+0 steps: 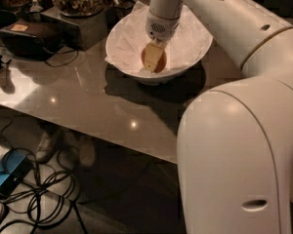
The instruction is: Pick apple from white bowl
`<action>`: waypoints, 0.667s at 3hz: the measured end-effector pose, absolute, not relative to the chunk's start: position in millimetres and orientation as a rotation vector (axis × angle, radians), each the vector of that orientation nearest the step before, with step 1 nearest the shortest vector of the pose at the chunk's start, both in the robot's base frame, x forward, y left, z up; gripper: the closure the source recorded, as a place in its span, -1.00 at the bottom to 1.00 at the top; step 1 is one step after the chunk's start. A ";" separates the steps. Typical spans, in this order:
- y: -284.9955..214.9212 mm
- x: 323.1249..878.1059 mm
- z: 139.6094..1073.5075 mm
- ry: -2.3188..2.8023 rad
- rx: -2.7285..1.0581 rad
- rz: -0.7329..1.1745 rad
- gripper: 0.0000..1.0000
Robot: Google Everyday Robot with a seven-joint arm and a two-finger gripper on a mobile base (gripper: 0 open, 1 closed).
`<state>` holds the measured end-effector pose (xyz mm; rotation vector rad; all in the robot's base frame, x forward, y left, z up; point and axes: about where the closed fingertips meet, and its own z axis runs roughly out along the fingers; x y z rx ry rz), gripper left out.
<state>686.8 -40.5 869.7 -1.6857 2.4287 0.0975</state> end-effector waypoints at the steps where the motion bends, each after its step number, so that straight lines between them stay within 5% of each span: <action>1: -35.7 669.9 913.8 2.418 -1.626 0.133 1.00; 2: -28.1 656.7 951.4 2.373 -1.597 0.178 1.00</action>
Offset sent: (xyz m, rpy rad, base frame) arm -0.0661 0.0071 0.1322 0.1261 0.0048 -0.0167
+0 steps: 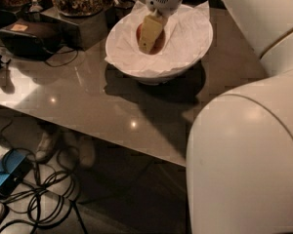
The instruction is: Pick apple from white bowl
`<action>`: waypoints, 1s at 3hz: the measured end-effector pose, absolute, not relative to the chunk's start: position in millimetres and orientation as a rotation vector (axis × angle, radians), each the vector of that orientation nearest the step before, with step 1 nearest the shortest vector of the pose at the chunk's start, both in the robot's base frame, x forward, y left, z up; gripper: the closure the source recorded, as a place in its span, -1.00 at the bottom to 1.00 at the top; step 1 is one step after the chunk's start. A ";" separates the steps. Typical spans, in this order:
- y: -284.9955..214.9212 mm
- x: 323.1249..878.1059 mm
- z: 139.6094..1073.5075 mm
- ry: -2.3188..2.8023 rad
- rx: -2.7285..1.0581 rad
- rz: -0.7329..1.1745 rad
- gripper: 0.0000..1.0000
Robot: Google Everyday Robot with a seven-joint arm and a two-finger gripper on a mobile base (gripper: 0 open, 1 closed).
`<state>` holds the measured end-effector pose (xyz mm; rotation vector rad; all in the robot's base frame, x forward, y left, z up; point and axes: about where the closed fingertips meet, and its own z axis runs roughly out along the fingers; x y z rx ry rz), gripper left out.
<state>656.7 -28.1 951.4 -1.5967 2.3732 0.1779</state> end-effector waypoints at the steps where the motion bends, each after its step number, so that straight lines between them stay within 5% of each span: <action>1: -6.2 636.0 995.5 2.228 -1.672 0.218 1.00; 3: 34.7 607.8 1057.7 1.966 -1.803 0.229 1.00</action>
Offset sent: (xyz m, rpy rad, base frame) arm -0.0939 0.0482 0.1235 0.0603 -0.0648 0.3803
